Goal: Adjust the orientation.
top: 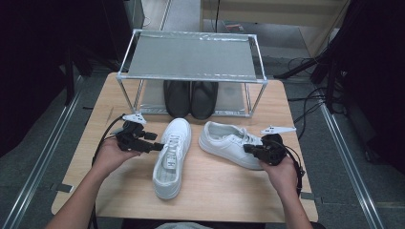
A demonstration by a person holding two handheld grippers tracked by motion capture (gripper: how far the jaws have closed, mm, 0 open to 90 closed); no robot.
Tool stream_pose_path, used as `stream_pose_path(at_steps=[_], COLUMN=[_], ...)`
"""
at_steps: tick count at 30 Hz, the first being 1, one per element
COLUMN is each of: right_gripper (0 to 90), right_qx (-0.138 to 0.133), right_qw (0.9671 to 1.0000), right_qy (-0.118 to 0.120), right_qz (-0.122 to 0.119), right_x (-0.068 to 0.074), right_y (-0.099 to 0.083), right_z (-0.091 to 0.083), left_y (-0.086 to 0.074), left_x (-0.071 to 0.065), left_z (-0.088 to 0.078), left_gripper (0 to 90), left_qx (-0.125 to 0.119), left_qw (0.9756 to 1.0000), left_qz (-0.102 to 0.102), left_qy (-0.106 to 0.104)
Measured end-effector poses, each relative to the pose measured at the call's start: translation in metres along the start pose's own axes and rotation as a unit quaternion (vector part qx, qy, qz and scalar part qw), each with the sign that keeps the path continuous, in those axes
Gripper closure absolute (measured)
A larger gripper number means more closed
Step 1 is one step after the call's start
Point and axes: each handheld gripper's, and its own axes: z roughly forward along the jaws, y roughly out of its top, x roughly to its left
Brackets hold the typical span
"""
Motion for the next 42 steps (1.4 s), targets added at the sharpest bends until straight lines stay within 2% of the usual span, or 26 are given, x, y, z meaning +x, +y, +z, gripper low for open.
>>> stream_pose_path(at_steps=[3,5,11,21,26,30,42], right_gripper=[90.0,90.0,90.0,90.0,90.0,90.0,90.0], right_qx=[-0.001,-0.013,-0.03,-0.043,-0.037,-0.024,-0.008], right_qw=[1.0,0.9999,0.9991,0.9968,0.9962,0.9957,0.9962], right_qy=[0.002,0.01,0.023,0.04,0.046,0.04,0.047], right_qz=[0.003,0.003,-0.019,-0.055,-0.065,-0.081,-0.073], right_x=[0.001,0.004,0.019,0.039,0.045,0.048,0.051], right_y=[0.003,0.006,0.017,0.038,0.046,0.05,0.049], right_z=[-0.002,-0.004,0.0,0.019,0.033,0.047,0.066], left_y=[0.0,-0.001,-0.005,-0.022,-0.03,-0.035,-0.041], left_x=[0.0,-0.001,-0.002,-0.001,-0.002,-0.003,-0.004], left_z=[0.0,0.0,-0.003,-0.017,-0.024,-0.028,-0.033], left_gripper=[38.4,38.4,38.4,38.1,38.1,38.0,37.8], left_qx=[0.0,0.0,0.002,-0.009,-0.014,-0.015,-0.017], left_qw=[1.0,1.0,1.0,0.9996,0.999,0.9988,0.9984], left_qz=[-0.002,-0.003,-0.002,-0.017,-0.027,-0.03,-0.034], left_qy=[0.0,0.002,0.007,0.023,0.032,0.036,0.041])
